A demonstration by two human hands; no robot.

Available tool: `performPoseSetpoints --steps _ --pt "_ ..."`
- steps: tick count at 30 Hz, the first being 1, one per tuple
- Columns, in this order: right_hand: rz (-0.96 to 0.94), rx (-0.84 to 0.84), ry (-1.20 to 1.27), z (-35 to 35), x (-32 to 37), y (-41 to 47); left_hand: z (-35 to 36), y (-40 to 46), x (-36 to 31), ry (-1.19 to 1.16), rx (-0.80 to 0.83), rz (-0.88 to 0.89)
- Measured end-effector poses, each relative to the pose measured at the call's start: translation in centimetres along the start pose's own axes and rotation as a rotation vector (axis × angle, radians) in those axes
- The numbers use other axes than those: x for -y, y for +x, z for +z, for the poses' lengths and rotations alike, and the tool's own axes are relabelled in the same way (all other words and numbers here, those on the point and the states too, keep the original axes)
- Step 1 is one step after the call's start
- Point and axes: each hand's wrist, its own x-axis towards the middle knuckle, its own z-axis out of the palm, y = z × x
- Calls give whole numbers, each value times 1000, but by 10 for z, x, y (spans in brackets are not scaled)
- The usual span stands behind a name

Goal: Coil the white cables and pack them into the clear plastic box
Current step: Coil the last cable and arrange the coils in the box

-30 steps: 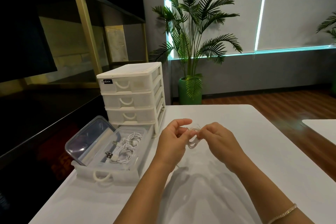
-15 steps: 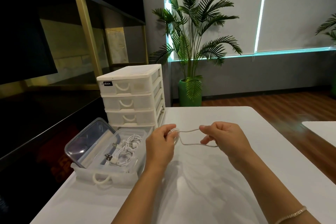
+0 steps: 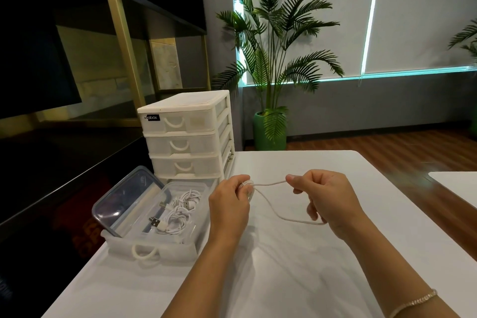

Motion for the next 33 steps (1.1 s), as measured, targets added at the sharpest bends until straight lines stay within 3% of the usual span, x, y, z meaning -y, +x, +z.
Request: performPoseSetpoints --steps 5,12,20,27,33 --pt "-17 85 -101 -10 0 1 -1 3 6 -5 -26 -14" --pt "-118 -90 -276 -13 -5 6 -1 3 2 -7 7 -14" --pt "-318 -356 -346 -15 -15 10 -2 -4 -9 92 272 104" --pt "-368 -437 -301 -13 -19 11 -3 -6 -15 138 348 183" --pt "-311 -464 -303 -16 -25 14 -9 -13 -27 -31 379 187"
